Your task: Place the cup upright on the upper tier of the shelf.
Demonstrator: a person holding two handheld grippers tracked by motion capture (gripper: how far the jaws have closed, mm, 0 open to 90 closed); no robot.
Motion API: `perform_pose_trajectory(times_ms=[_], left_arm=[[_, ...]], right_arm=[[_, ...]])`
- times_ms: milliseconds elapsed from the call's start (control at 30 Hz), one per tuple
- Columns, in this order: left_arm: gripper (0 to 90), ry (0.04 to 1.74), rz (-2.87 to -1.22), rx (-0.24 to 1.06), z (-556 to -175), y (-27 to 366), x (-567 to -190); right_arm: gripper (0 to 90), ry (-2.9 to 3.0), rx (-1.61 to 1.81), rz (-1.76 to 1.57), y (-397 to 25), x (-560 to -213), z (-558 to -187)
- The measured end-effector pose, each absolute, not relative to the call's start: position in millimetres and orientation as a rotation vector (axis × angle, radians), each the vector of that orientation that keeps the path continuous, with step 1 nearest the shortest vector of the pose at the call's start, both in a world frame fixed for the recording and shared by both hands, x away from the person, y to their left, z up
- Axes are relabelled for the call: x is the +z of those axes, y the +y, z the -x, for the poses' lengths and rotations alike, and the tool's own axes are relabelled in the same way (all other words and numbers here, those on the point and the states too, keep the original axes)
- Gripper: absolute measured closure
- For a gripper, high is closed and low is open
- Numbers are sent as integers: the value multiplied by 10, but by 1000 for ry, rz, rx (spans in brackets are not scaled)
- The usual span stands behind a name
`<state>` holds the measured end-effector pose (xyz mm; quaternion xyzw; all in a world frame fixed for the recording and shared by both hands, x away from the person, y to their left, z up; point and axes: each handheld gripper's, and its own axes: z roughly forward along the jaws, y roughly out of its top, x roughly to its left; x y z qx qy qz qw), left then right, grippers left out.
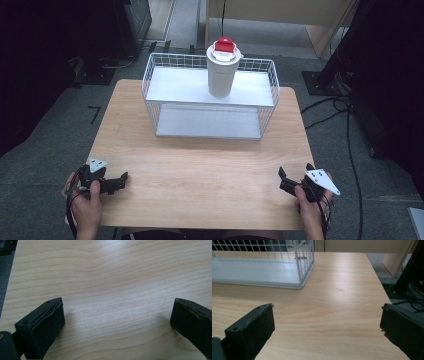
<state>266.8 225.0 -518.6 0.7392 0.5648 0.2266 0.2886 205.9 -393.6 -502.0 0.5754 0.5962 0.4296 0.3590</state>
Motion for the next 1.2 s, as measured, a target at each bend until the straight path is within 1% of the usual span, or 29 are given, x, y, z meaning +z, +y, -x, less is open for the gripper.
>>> perform_pose_trajectory(times_ms=[333, 567, 800, 1100, 1200], left_arm=[[0, 1508, -1973, 605, -2668, 2250, -5186], [0, 1508, -1973, 605, -2667, 2250, -5186], [0, 1507, -1973, 605, -2667, 2251, -5186], [0, 1506, -1974, 606, -2667, 2252, -5186], [0, 1506, -1974, 606, -2667, 2251, -5186]], right_arm=[[0, 1540, 1001, -1546, -4222, -5170, -1851], [0, 1583, 965, -1583, -4340, -5197, -1810], [0, 1704, 899, -1639, -4368, -5221, -1862], [0, 1859, 790, -1644, -4276, -5258, -1915], [0, 1875, 804, -1680, -4291, -5266, -1932]])
